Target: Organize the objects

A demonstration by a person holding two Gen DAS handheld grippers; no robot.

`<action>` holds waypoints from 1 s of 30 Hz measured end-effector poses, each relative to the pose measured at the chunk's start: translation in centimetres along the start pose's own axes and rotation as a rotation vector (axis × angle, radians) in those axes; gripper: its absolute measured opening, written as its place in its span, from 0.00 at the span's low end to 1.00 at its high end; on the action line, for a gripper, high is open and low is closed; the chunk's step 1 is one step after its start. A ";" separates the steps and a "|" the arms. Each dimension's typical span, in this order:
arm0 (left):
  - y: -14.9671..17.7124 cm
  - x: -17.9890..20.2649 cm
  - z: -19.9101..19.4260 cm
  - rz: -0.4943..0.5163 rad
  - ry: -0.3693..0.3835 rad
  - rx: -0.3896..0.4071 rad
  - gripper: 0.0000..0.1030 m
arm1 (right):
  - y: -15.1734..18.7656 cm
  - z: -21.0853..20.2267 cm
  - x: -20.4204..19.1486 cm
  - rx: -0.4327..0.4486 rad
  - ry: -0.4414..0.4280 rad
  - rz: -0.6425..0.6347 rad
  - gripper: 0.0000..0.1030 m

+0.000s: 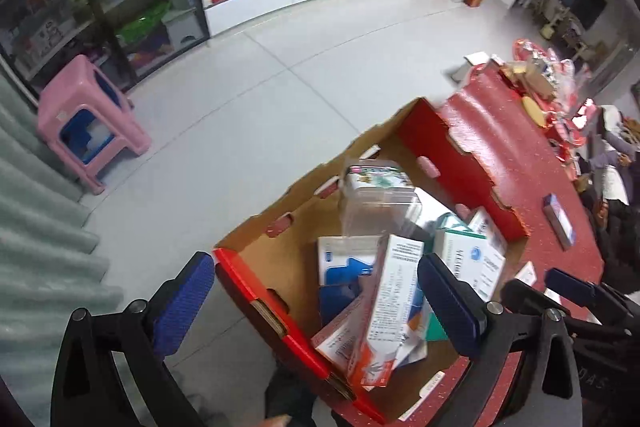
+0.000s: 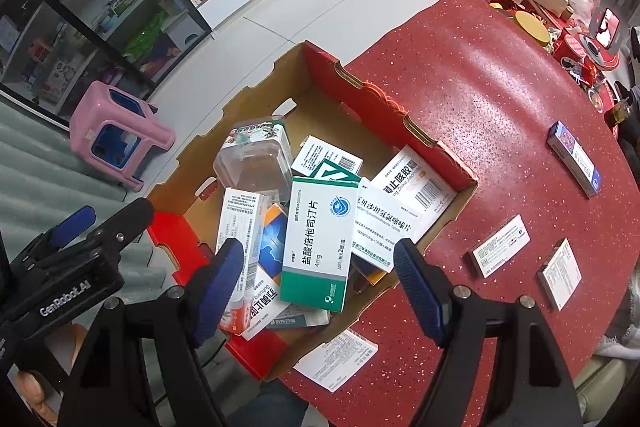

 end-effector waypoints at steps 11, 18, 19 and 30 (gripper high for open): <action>0.5 0.3 1.0 0.006 -0.067 -0.039 0.96 | 0.5 0.3 0.2 -0.016 -0.005 0.000 0.75; 0.7 0.1 1.4 0.001 -0.073 -0.061 0.96 | 0.5 0.5 0.1 -0.020 -0.006 -0.001 0.75; 0.7 0.1 1.4 0.002 -0.076 -0.061 0.96 | 0.5 0.5 0.1 -0.019 -0.006 -0.001 0.75; 0.8 0.2 1.9 0.017 -0.072 -0.089 0.94 | 0.6 0.9 -0.1 -0.036 -0.014 -0.002 0.75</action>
Point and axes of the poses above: each gripper's, at about its wrist camera, not at the fingertips, and z roughly the way its jaws point, x to its right, y to its underside, the point moved 1 cm from there along z, roughly the way its jaws point, and after that the axes turned 10 degrees about -x, right-handed, at the moved point
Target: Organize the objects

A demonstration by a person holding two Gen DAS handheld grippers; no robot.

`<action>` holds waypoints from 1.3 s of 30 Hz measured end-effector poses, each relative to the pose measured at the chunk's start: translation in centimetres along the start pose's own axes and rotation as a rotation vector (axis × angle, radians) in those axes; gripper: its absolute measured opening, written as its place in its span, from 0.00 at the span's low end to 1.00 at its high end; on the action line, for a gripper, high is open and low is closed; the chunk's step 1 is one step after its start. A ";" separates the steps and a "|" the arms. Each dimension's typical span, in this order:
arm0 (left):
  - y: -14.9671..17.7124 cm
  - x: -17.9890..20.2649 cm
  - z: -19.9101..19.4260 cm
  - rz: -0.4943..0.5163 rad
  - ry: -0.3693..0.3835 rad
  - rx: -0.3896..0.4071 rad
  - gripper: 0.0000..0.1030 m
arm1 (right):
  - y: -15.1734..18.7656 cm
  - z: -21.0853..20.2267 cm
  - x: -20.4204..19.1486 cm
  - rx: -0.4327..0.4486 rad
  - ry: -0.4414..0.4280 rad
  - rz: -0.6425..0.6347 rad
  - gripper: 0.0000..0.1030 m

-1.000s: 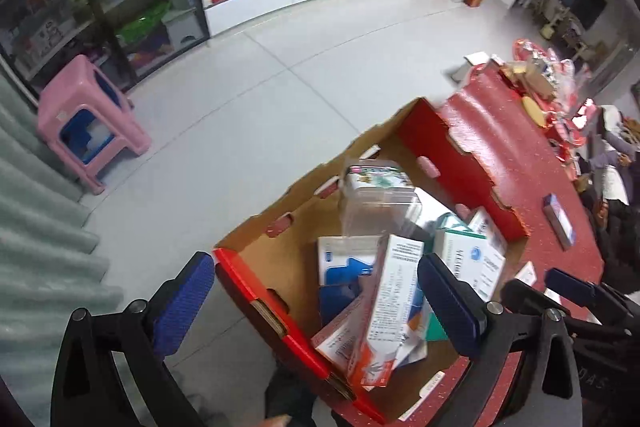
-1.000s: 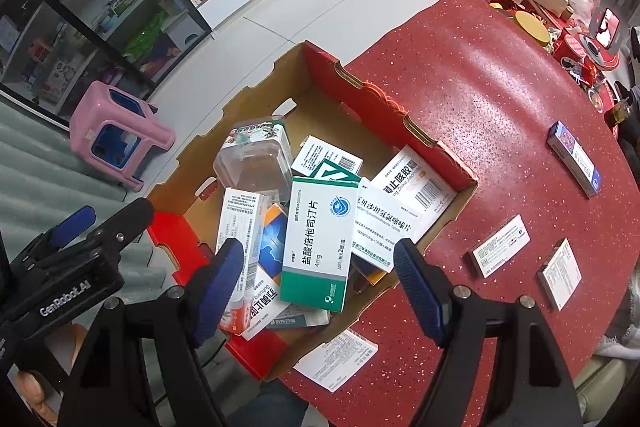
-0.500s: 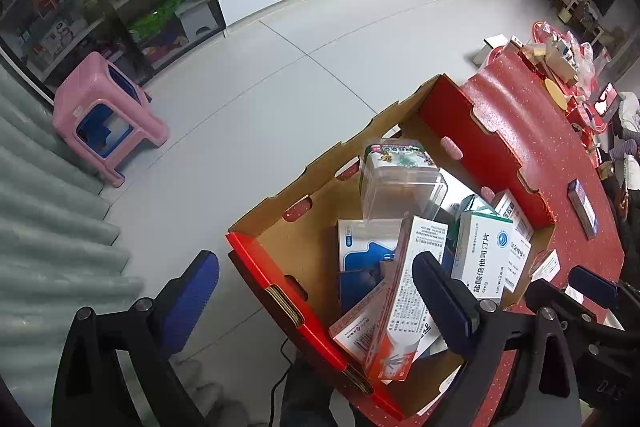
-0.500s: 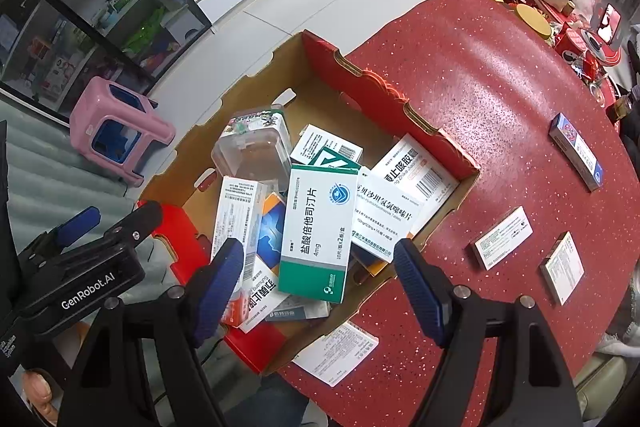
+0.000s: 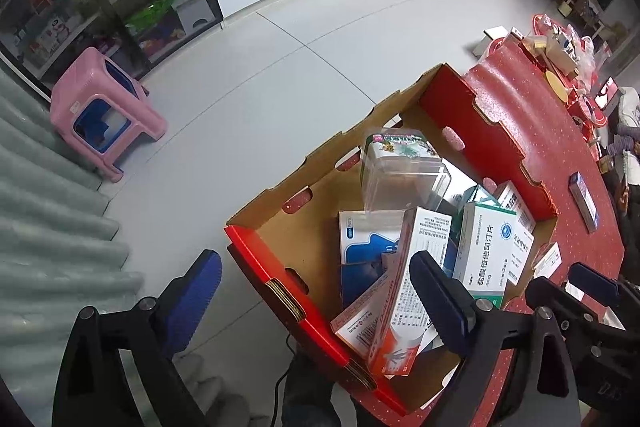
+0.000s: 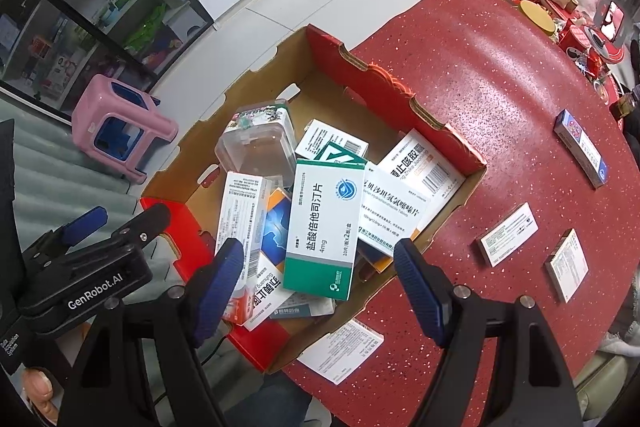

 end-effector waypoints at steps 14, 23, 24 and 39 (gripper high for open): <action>0.4 0.3 1.3 0.020 -0.022 -0.079 0.94 | 0.4 0.6 -0.2 -0.020 -0.006 0.006 0.75; 0.1 0.1 1.6 0.027 -0.015 -0.095 0.95 | 0.1 0.9 -0.3 -0.025 -0.005 0.006 0.75; 0.1 0.1 1.6 0.027 -0.015 -0.097 0.95 | 0.1 0.9 -0.3 -0.023 -0.005 0.007 0.75; -0.3 0.1 2.2 0.027 -0.011 -0.118 0.95 | -0.2 0.9 0.3 -0.020 -0.008 0.023 0.75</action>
Point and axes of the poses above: each gripper's, at about its wrist camera, not at the fingertips, and z roughly the way its jaws point, x to its right, y to its underside, the point moved 1 cm from there along z, roughly the way its jaws point, and after that the axes turned 10 degrees about -x, right-handed, at the moved point
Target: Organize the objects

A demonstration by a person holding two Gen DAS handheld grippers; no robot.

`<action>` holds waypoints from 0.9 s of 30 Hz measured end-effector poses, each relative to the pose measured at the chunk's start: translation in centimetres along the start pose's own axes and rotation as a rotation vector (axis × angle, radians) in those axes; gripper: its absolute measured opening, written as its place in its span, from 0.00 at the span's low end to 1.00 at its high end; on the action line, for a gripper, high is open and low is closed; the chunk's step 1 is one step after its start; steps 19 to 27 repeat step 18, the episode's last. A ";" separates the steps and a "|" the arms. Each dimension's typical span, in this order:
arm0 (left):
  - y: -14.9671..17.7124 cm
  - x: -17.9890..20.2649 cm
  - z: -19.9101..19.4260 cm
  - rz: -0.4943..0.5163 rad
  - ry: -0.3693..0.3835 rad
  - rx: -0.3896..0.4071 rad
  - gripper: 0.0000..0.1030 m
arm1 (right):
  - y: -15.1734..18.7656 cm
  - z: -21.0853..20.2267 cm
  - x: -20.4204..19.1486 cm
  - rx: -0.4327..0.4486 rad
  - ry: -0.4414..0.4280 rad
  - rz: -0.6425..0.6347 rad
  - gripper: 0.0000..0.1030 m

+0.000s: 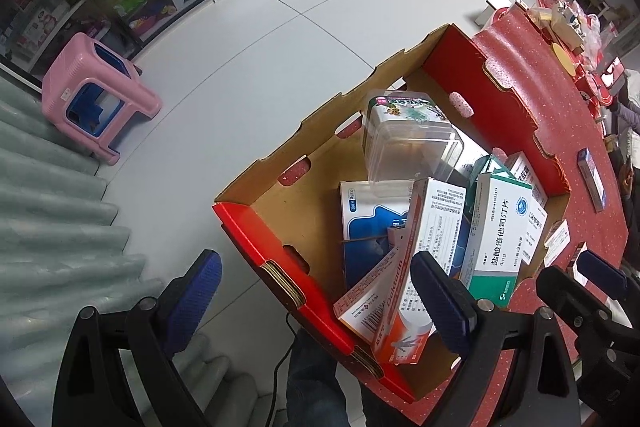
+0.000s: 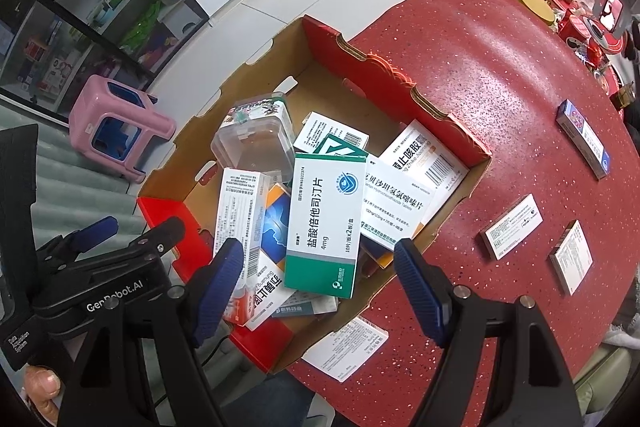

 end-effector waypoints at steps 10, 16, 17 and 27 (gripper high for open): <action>-0.1 0.1 0.3 -0.003 0.002 -0.007 0.95 | 0.0 -0.1 0.1 0.002 0.000 0.000 0.75; -0.2 -0.1 0.0 -0.020 0.004 0.024 0.95 | -0.1 -0.2 0.2 0.003 -0.001 0.006 0.75; -0.1 -0.2 -0.1 -0.021 0.004 0.030 0.95 | -0.2 -0.3 0.2 0.003 -0.002 0.008 0.75; -0.1 -0.2 -0.2 -0.022 -0.001 0.039 0.95 | -0.2 -0.3 0.2 0.003 -0.002 0.008 0.75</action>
Point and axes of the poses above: each gripper's, at about its wrist camera, not at the fingertips, and z roughly the way its jaws point, x to its right, y to its underside, the point moved 1 cm from there along z, roughly the way its jaws point, and after that the axes turned 10 degrees about -x, right-handed, at the moved point
